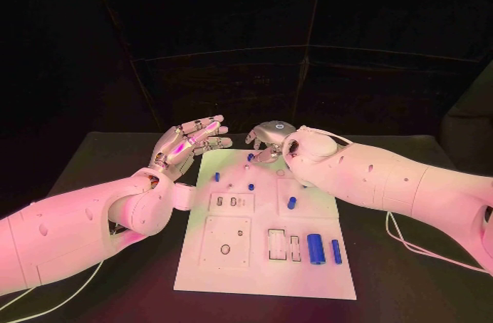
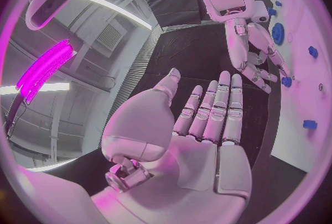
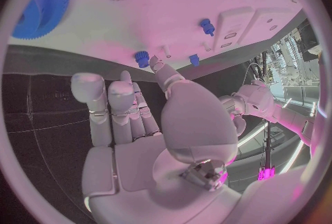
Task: Assemble the parts on the task board
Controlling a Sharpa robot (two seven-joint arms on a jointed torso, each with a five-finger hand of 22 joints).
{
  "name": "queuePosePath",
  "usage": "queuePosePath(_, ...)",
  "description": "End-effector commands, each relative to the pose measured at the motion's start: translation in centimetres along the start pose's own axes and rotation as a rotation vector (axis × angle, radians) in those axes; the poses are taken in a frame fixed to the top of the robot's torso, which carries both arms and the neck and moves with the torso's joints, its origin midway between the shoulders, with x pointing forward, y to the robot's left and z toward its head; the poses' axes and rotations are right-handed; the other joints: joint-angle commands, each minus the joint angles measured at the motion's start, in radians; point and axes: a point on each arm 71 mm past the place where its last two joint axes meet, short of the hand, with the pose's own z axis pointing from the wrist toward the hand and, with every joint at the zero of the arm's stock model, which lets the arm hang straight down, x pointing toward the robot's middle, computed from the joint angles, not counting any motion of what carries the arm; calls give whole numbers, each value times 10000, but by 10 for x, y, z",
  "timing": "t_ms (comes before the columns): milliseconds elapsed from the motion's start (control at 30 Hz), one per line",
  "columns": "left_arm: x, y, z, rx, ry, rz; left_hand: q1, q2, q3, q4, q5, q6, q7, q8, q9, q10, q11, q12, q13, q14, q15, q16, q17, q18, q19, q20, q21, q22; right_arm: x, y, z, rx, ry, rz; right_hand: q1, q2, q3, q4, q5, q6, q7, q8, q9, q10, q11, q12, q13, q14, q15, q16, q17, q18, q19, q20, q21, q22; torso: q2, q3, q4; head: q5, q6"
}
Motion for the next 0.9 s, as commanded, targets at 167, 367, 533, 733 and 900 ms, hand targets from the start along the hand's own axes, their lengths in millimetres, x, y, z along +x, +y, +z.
queuePosePath(167, -2, -3, 0, 100, 105, 18, 21, 84, 35, -64, 18, 75, 917, -60, 2, -18, 41, -18, -5, 21, 19, -69, -15, 132, 74, 2, 37, -20, -23, -20, -24, 265, -1169, 840, 255, 200, -165, 151, 429, 1211, -28, 366, 174, 1312, -118, 878, 286, 110, -94, 347, 497, -34, 247, -47, 395, 601, -30, -12, -62, -33, 82)
queuePosePath(367, -4, -4, -1, 97, 65, 51, 33, 93, 45, -74, 19, 146, 903, -49, 10, -4, 32, -12, -2, 33, 15, -75, -18, 134, 81, 0, 38, -24, -32, -49, -56, 1161, -706, 1805, 254, -56, -481, 337, 512, 991, -218, 235, 95, 2824, -427, 2247, 1167, 407, -354, 1323, 1862, -223, 706, -320, 1180, 1732, -74, -20, -161, -79, 145)
queuePosePath(533, -5, -4, -1, 91, 46, 64, 33, 93, 45, -74, 19, 146, 903, -49, 10, -4, 32, -12, -2, 33, 15, -75, -18, 134, 81, 0, 38, -24, -32, -71, -79, 1963, -17, 2333, 157, -187, -1261, 1118, 1034, 819, -262, 326, 87, 2788, -513, 6527, 5400, 566, -387, 2473, 3513, -442, 1018, -374, 1934, 2824, -97, -12, -260, -103, 171)
queuePosePath(733, -5, -3, 0, 88, 74, 42, 41, 98, 51, -81, 18, 191, 896, -41, 16, 11, 25, -7, 1, 43, 11, -79, -21, 135, 87, -1, 39, -28, -30, -83, -87, 2413, 431, 2405, 484, -155, -1866, 1734, 1026, 627, -153, 507, 88, 2658, -304, 10181, 9460, 657, -238, 3238, 4757, -488, 1101, -305, 2326, 3388, -95, 23, -300, -118, 175)
queuePosePath(900, -4, -2, 1, 78, 98, 23, 41, 98, 51, -81, 18, 191, 896, -41, 16, 11, 25, -7, 1, 43, 11, -79, -21, 135, 87, -1, 39, -28, -26, -87, -83, 2537, 694, 2268, 807, -66, -2153, 2036, 1034, 498, -59, 661, 82, 3113, -257, 11721, 11287, 743, -183, 3659, 5525, -559, 1170, -184, 2581, 3767, -68, 26, -256, -166, 186)
